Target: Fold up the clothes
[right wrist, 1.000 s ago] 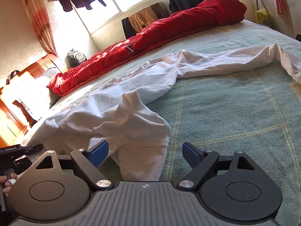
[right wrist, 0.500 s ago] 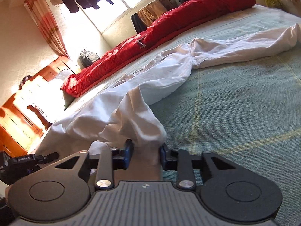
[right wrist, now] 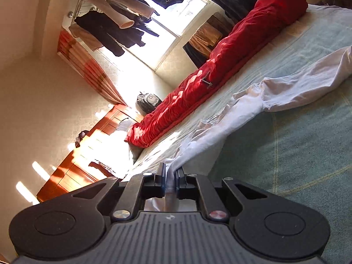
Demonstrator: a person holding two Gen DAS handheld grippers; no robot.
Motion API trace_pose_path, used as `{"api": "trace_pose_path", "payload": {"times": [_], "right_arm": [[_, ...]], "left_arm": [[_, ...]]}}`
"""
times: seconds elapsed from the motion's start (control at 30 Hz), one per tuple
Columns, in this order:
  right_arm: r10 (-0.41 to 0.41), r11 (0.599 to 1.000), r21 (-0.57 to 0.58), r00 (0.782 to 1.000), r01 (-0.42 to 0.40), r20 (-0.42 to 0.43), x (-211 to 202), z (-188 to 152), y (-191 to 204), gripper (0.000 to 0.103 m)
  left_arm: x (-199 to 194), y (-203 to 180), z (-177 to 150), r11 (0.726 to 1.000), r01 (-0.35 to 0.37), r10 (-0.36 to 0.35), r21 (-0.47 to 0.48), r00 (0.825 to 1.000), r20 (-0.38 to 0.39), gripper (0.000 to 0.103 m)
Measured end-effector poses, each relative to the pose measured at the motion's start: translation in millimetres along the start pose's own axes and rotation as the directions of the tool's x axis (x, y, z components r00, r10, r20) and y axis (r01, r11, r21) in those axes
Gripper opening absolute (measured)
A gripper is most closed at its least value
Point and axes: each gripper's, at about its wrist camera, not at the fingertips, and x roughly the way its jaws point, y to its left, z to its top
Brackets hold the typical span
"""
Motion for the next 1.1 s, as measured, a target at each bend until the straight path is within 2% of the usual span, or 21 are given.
{"api": "trace_pose_path", "payload": {"times": [0.07, 0.13, 0.2, 0.27, 0.3, 0.33, 0.4, 0.5, 0.57, 0.63, 0.7, 0.73, 0.87, 0.97, 1.03, 1.1], "right_arm": [[-0.102, 0.995, 0.002, 0.994, 0.102, -0.027, -4.4, 0.2, -4.6, 0.01], [-0.229, 0.973, -0.017, 0.972, 0.229, -0.042, -9.7, -4.1, -11.4, 0.013], [-0.347, 0.938, -0.035, 0.936, 0.346, -0.053, -15.2, -8.4, -18.3, 0.016], [-0.423, 0.906, -0.04, 0.905, 0.421, -0.048, -21.5, -12.5, -25.5, 0.02], [-0.453, 0.892, -0.042, 0.891, 0.451, -0.045, -24.4, -14.4, -28.5, 0.022], [-0.462, 0.887, -0.042, 0.886, 0.461, -0.04, -26.4, -15.7, -29.5, 0.025], [-0.466, 0.884, -0.052, 0.884, 0.464, -0.03, -28.9, -16.5, -27.9, 0.033], [-0.464, 0.882, -0.098, 0.886, 0.46, -0.016, -23.5, -15.8, -18.2, 0.041], [-0.446, 0.889, -0.123, 0.895, 0.44, -0.024, -13.4, -16.9, -11.5, 0.047], [-0.424, 0.899, -0.139, 0.905, 0.416, -0.038, -1.5, -19.0, -6.1, 0.049], [-0.402, 0.908, -0.155, 0.914, 0.39, -0.054, 10.4, -21.1, -0.7, 0.05], [-0.389, 0.913, -0.159, 0.919, 0.376, -0.061, 16.0, -22.5, 1.7, 0.05], [-0.33, 0.938, -0.131, 0.941, 0.319, -0.072, 29.1, -32.0, 6.9, 0.052], [-0.314, 0.945, -0.118, 0.945, 0.303, -0.088, 35.7, -38.3, 9.1, 0.053], [-0.324, 0.942, -0.123, 0.941, 0.311, -0.098, 38.2, -41.0, 10.9, 0.053], [-0.336, 0.938, -0.125, 0.937, 0.323, -0.1, 38.4, -42.0, 11.7, 0.057]], "left_arm": [[-5.6, 6.2, -0.8, 0.998, -0.057, 0.057, -0.013, 0.998, -0.011, 0.001], [-9.9, 19.3, -4.8, 0.986, -0.16, 0.158, -0.036, 0.986, -0.055, 0.003], [-14.1, 32.4, -10.3, 0.961, -0.271, 0.266, -0.049, 0.96, -0.088, 0.003], [-17.4, 40.6, -15.0, 0.927, -0.373, 0.368, -0.023, 0.922, -0.119, 0.003], [-19.9, 39.1, -15.6, 0.919, -0.395, 0.392, -0.005, 0.913, -0.113, 0.006], [-22.5, 37.7, -16.2, 0.909, -0.416, 0.415, 0.013, 0.903, -0.108, 0.01], [-27.6, 34.7, -17.3, 0.888, -0.458, 0.46, 0.048, 0.883, -0.095, 0.011], [-37.1, 21.0, -10.8, 0.888, -0.452, 0.456, 0.086, 0.889, -0.032, 0.011], [-42.2, 8.3, -6.6, 0.888, -0.442, 0.443, 0.129, 0.896, 0.021, 0.012], [-41.7, -2.4, -1.5, 0.887, -0.429, 0.426, 0.173, 0.903, 0.055, 0.024], [-37.0, -8.6, 5.6, 0.887, -0.414, 0.408, 0.205, 0.91, 0.072, 0.032], [-33.2, -8.2, 9.1, 0.889, -0.409, 0.404, 0.205, 0.912, 0.069, 0.032], [2.7, 14.6, 33.8, 0.918, -0.351, 0.355, 0.187, 0.935, 0.012, 0.033], [48.6, 51.7, 53.6, 0.956, -0.283, 0.291, 0.077, 0.95, -0.111, 0.035], [83.7, 78.0, 62.8, 0.966, -0.258, 0.254, 0.002, 0.951, -0.175, 0.035], [114.5, 96.1, 66.7, 0.968, -0.249, 0.241, -0.008, 0.944, -0.227, 0.037]]}}
